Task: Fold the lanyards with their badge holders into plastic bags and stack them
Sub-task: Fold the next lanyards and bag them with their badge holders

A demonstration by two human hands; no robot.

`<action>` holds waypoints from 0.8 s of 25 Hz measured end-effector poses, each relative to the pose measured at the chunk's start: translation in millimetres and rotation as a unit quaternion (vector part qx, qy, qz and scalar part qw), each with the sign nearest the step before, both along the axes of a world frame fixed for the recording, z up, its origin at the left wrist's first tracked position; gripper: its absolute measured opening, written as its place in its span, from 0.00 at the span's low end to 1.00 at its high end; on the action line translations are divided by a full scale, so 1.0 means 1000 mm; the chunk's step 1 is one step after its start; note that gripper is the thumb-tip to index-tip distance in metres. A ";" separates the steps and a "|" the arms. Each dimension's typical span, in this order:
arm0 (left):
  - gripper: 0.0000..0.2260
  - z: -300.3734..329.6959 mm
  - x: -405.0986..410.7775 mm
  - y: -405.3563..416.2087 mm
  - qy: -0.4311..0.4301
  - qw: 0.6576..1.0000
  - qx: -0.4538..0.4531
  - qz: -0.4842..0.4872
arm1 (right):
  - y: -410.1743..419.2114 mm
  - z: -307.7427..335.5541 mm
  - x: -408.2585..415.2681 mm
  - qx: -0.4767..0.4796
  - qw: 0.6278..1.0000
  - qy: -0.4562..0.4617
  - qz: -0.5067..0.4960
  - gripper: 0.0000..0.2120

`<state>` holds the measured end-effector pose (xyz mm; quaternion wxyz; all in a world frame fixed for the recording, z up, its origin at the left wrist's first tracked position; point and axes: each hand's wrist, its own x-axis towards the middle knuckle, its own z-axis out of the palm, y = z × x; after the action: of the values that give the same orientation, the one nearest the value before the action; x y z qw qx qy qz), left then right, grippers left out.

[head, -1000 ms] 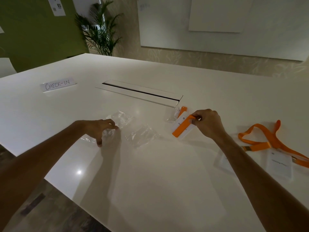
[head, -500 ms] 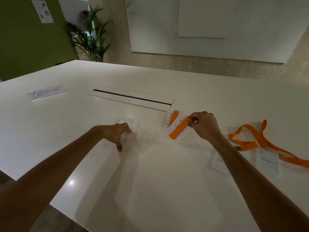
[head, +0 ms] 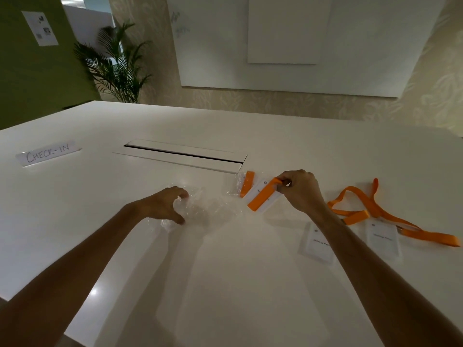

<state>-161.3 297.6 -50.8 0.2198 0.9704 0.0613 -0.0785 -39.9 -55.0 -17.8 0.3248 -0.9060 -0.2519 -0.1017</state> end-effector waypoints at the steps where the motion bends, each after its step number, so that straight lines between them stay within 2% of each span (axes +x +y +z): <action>1: 0.33 0.003 0.000 -0.001 -0.020 1.000 -0.017 0.006 | 0.000 0.001 -0.001 0.002 1.000 0.002 -0.001 0.10; 3: 0.34 0.011 0.000 -0.008 -0.063 0.997 -0.044 0.011 | 0.001 0.002 -0.002 0.017 1.000 0.006 -0.002 0.09; 6: 0.34 0.022 0.002 -0.024 -0.123 0.989 -0.083 0.006 | 0.003 0.005 -0.005 0.087 0.996 0.028 -0.006 0.07; 10: 0.35 0.030 0.008 -0.057 -0.185 0.977 -0.107 -0.016 | 0.006 0.012 -0.010 0.203 0.975 0.090 -0.017 0.03; 13: 0.36 0.029 0.015 -0.081 -0.216 0.969 -0.120 -0.028 | 0.003 0.015 -0.013 0.237 0.965 0.108 -0.022 0.02; 15: 0.37 0.023 0.020 -0.092 -0.191 0.977 -0.080 -0.054 | -0.001 0.015 -0.014 0.238 0.964 0.112 -0.029 0.02; 18: 0.42 0.007 0.025 -0.106 -0.077 0.993 0.037 -0.086 | -0.010 0.013 -0.014 0.238 0.962 0.123 -0.048 0.01; 20: 0.47 -0.005 0.026 -0.115 -0.006 0.989 0.101 -0.105 | -0.017 0.011 -0.014 0.235 0.962 0.126 -0.059 0.01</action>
<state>-134.9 182.3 -56.1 0.1121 0.9891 -0.0347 -0.0890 -53.4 -71.8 -6.6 0.5510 -0.8230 -0.1240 -0.0617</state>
